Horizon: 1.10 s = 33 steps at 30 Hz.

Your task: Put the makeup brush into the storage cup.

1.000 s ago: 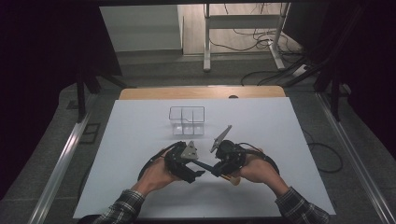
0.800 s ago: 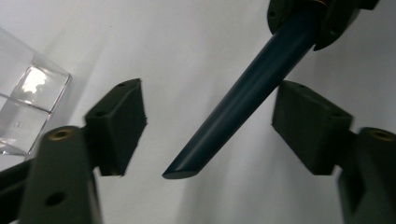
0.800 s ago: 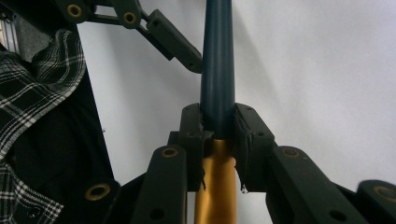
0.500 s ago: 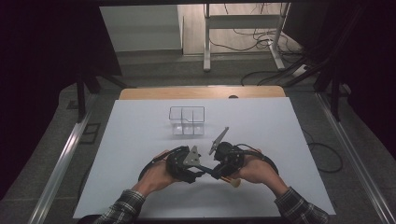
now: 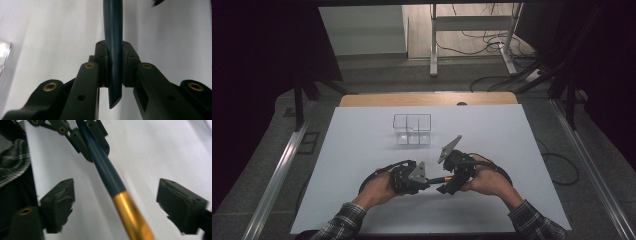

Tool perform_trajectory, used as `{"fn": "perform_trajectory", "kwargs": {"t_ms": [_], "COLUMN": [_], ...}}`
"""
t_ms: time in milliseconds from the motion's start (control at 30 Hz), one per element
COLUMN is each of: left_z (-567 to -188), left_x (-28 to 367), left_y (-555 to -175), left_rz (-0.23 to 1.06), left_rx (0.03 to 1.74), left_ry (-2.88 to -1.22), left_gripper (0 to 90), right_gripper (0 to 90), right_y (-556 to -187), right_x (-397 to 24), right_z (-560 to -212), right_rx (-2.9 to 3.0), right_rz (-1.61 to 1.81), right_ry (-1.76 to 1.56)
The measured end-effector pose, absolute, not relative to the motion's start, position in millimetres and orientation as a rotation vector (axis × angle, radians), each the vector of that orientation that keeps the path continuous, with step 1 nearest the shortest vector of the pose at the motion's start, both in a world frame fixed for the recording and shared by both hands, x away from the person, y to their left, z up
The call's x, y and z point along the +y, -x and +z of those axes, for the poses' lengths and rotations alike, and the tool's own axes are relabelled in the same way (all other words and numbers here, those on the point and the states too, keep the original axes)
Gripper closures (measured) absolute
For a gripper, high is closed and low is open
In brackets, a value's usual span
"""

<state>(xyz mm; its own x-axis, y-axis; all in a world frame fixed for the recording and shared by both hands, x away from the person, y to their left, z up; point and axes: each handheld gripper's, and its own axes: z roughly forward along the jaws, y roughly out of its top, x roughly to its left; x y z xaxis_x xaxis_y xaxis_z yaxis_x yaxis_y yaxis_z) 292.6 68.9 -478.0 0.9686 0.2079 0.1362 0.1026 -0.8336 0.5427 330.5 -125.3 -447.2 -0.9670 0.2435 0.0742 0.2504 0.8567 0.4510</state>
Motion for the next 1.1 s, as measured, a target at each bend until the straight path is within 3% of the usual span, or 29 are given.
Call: {"fn": "perform_trajectory", "kwargs": {"t_ms": [400,1100], "left_z": [-479,-471], "left_x": [74,103], "left_y": [-296,-292], "left_rz": [0.242,0.25], "left_rx": [0.316,0.451], "left_ry": [-2.53,-2.369], "left_gripper": [78.8,78.8], "right_gripper": [3.5,0.0], "right_y": [-335,-337], "right_x": [-138,-170], "right_z": [-448,-442], "right_rx": [-3.074,-3.051], "right_rz": [-0.77,-1.001], "right_ry": [0.489,0.722]}}
